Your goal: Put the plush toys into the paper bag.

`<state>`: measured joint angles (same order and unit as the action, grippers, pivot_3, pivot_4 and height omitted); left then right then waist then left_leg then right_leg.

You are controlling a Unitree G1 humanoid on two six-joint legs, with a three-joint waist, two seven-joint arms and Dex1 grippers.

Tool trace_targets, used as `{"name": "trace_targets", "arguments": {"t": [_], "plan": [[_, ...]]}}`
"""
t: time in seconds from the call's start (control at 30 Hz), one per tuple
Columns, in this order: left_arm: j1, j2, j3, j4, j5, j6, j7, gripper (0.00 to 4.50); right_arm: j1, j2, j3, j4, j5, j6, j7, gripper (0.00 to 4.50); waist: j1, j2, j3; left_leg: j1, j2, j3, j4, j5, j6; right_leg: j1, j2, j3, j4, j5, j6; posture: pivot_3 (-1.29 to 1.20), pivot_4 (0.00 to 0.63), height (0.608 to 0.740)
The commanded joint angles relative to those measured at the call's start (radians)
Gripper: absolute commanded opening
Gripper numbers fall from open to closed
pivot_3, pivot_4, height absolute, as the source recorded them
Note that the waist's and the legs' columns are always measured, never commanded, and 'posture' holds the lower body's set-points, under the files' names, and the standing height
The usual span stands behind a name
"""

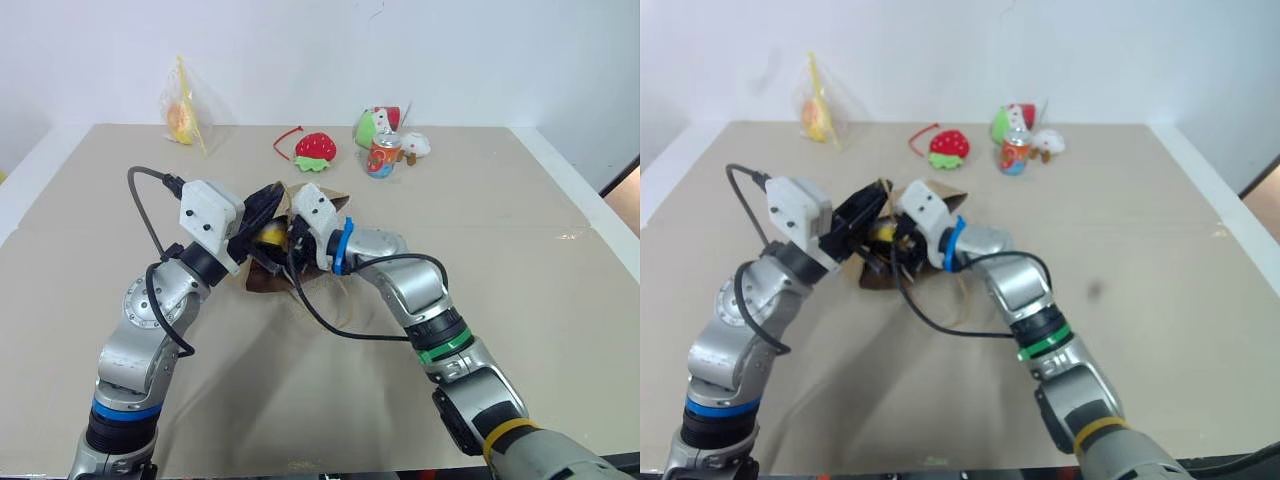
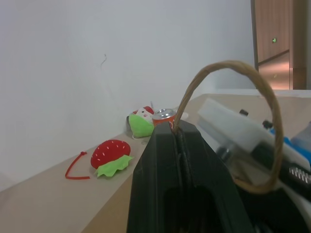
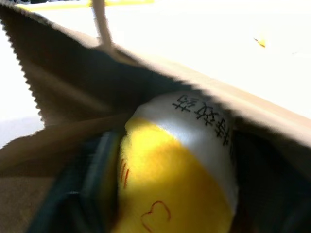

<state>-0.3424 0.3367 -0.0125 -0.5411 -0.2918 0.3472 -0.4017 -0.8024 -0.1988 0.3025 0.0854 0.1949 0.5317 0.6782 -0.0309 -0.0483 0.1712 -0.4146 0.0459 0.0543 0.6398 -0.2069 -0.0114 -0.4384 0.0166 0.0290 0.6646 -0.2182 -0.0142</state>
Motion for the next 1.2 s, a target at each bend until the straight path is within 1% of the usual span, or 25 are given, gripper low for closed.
{"name": "trace_targets", "arguments": {"t": [0.03,0.17,0.33,0.47,0.53,0.6,0.67,0.83,1.03,1.2], "plan": [[-0.006,0.008,0.011,-0.023,0.002,-0.026,-0.007,0.00,-0.001,-0.033,-0.060,-0.135,0.049,0.011,0.037,4.44,0.000,0.000,0.000,0.000,0.000,0.000,0.000,0.000,0.000,0.000,0.000,0.000,0.000,0.000,0.000,0.00,0.150,0.740],[-0.002,0.009,0.009,-0.024,0.000,-0.028,-0.011,0.00,0.067,-0.098,-0.103,-0.273,0.117,0.081,0.076,4.44,0.002,0.000,0.000,0.000,0.000,0.000,0.000,0.000,0.000,0.000,0.000,0.000,0.000,0.000,0.000,0.00,0.150,0.740],[-0.003,0.004,0.005,-0.020,0.001,-0.029,-0.011,0.00,0.124,-0.161,-0.116,-0.371,0.163,0.141,0.099,4.44,0.001,0.000,0.000,0.001,0.000,0.000,0.000,0.000,0.000,0.000,0.000,0.000,0.000,0.000,0.000,0.00,0.150,0.740],[-0.012,0.002,0.006,-0.011,0.001,-0.030,-0.014,0.00,0.169,-0.274,-0.194,-0.438,0.222,0.150,0.158,4.44,0.005,0.000,0.000,0.000,0.000,-0.001,0.000,0.000,0.000,0.000,0.000,-0.001,0.000,0.000,0.000,0.00,0.150,0.740],[-0.014,0.003,0.007,-0.009,0.000,-0.030,-0.016,0.00,0.217,-0.366,-0.200,-0.480,0.236,0.111,0.246,4.44,0.008,0.000,0.000,0.000,-0.001,0.000,0.000,0.000,0.000,0.001,0.000,0.000,0.000,0.000,0.000,0.00,0.150,0.740],[-0.016,0.004,0.009,-0.007,0.000,-0.029,-0.017,0.00,0.279,-0.472,-0.172,-0.514,0.205,0.016,0.355,4.44,0.008,0.000,0.000,0.000,-0.002,-0.001,0.000,0.000,0.000,0.001,0.000,-0.001,0.000,-0.001,0.001,0.00,0.150,0.740],[-0.017,0.005,0.009,-0.006,0.001,-0.028,-0.017,0.00,0.328,-0.526,-0.146,-0.516,0.171,-0.066,0.407,4.44,0.008,0.000,0.000,0.000,-0.003,0.000,0.000,0.000,0.000,0.001,0.000,0.000,-0.001,-0.001,0.001,0.00,0.150,0.740],[-0.025,0.010,0.013,-0.001,0.003,-0.027,-0.019,0.00,0.374,-0.558,-0.095,-0.477,0.102,-0.224,0.467,4.44,0.002,0.000,0.000,0.003,-0.002,0.000,0.000,0.000,0.000,0.002,0.000,0.001,0.000,-0.001,0.001,0.00,0.150,0.740],[-0.025,0.018,0.017,-0.006,0.004,-0.020,-0.017,0.00,0.396,-0.579,-0.043,-0.400,0.007,-0.419,0.533,4.44,0.004,0.000,0.000,0.008,-0.001,-0.001,0.000,0.001,0.000,0.006,0.006,0.000,0.000,0.000,0.000,0.00,0.150,0.740],[-0.027,0.021,0.017,-0.010,0.005,-0.014,-0.012,0.00,0.400,-0.547,0.003,-0.332,-0.067,-0.534,0.522,4.44,0.003,0.000,0.000,0.007,0.000,0.000,-0.001,0.001,-0.001,0.005,0.005,0.001,0.000,-0.001,0.000,0.00,0.150,0.740]]}}
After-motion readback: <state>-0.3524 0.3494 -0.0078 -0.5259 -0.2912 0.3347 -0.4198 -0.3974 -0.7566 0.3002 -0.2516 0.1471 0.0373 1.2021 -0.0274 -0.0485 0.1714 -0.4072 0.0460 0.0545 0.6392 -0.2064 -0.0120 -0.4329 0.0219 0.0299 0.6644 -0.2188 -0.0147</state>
